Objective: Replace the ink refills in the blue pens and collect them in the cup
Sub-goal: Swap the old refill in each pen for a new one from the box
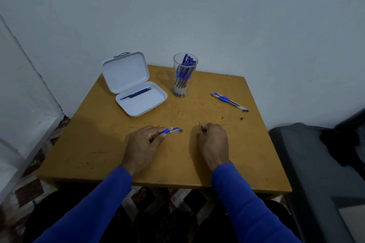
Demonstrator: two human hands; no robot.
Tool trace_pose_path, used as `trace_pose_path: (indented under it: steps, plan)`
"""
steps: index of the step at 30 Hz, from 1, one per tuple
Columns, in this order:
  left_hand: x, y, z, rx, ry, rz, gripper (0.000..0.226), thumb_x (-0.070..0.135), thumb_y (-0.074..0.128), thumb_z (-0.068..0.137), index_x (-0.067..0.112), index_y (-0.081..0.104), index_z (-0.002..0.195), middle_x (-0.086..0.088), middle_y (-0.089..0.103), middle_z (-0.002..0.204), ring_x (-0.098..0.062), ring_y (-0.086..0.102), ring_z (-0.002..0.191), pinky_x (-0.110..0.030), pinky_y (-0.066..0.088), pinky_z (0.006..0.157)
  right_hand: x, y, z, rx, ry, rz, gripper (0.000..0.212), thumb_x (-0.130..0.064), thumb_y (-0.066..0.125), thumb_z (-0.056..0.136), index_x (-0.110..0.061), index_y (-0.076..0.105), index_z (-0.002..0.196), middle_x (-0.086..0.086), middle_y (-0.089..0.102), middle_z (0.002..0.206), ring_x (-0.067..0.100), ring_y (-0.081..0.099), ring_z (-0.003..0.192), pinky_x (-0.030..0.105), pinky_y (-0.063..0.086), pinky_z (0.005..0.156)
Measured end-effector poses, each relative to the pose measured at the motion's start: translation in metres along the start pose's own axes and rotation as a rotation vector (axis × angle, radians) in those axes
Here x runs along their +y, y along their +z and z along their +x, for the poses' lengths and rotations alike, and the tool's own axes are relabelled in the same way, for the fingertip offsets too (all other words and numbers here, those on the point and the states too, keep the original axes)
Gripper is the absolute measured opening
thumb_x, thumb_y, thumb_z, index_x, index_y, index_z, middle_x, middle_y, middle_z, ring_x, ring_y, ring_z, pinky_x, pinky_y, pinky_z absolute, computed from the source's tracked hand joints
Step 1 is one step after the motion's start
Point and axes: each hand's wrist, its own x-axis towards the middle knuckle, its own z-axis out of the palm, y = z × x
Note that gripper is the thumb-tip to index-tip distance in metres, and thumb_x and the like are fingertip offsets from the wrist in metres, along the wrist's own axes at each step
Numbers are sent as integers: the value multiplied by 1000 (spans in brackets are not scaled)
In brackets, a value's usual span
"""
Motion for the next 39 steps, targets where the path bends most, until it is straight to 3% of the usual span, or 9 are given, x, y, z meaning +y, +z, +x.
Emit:
trace_pose_path:
  steps: [9,14,26,32,39]
  plan:
    - [-3,0,0,-3,5,3,26,26,67,95,23,73,120,16,68,88,-5,60,78,-21,49,68,4,0,4,33,19,-13,17,-22,60,101,-19,63,117,-2,58,109,13,58,97,35,57,90]
    - [-3,0,0,-6,-6,11,26,27,66,96,23,72,121,14,69,90,-3,60,79,-20,48,69,8,0,6,37,8,-41,21,-22,57,103,-17,64,122,-2,53,110,10,51,94,27,51,87]
    - [-1,0,0,-8,3,9,26,26,66,96,24,71,121,15,69,90,-2,59,79,-19,46,68,6,-1,5,22,4,-16,20,-23,58,101,-19,64,120,-1,55,118,12,55,102,35,54,94]
    - [-2,0,1,-7,-5,5,26,27,67,95,23,73,120,14,68,86,-4,59,76,-23,47,67,6,0,2,45,-41,-23,18,-17,59,101,-19,65,118,-1,56,115,15,57,104,35,55,93]
    - [-2,1,0,0,3,6,24,26,68,95,24,73,119,16,68,86,-3,59,77,-20,44,66,7,1,2,29,-33,-36,18,-24,53,104,-18,65,116,-5,50,106,13,56,99,34,55,91]
